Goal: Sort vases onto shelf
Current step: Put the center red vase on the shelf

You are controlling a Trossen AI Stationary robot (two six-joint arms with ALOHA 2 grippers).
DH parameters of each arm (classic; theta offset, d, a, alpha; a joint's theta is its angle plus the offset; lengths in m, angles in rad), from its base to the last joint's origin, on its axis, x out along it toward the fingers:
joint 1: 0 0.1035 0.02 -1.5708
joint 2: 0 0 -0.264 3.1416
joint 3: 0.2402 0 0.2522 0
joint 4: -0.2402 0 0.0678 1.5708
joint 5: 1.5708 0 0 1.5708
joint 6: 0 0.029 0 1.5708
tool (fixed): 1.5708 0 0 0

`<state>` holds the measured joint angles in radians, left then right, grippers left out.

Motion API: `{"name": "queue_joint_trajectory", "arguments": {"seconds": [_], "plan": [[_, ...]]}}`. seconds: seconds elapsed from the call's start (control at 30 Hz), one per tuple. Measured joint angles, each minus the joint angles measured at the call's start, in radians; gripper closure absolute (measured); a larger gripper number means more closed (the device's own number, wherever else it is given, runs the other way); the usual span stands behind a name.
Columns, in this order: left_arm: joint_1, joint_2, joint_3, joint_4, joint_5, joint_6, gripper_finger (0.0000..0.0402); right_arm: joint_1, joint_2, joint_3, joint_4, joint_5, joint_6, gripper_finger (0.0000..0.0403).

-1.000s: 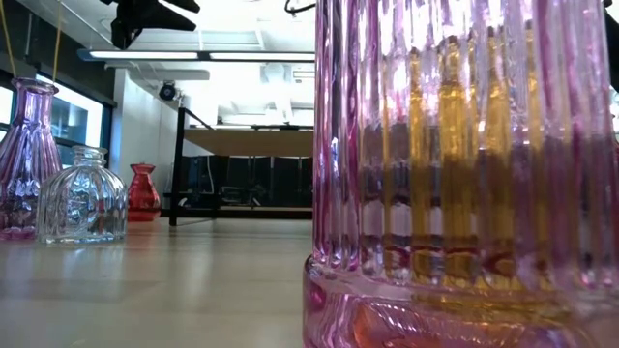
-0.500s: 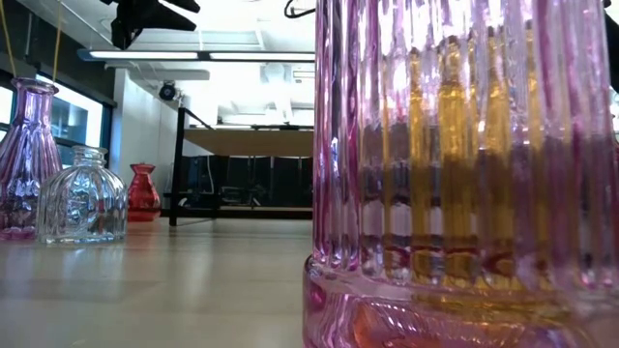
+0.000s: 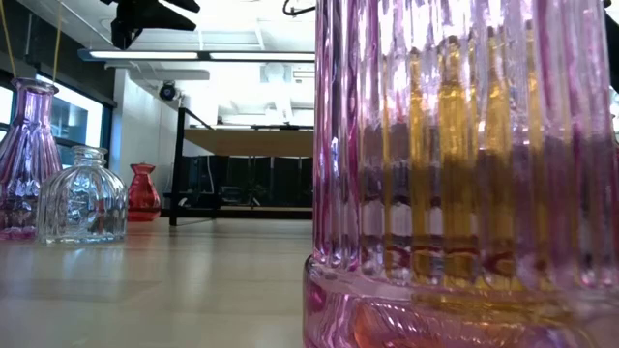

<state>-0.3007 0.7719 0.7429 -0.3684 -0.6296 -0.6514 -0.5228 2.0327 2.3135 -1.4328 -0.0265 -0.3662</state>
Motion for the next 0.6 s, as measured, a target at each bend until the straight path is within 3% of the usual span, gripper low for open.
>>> {"name": "queue_joint_trajectory", "arguments": {"seconds": [0.2,0.6], "plan": [[0.0,0.0,0.0,0.0,0.0,0.0,0.0282,0.0,0.0,0.009,0.012,0.052,-0.001,0.0316],[0.0,0.0,0.0,-0.001,0.001,0.0,0.0282,0.0,0.0,0.04,0.002,0.034,0.009,0.0316]]}}
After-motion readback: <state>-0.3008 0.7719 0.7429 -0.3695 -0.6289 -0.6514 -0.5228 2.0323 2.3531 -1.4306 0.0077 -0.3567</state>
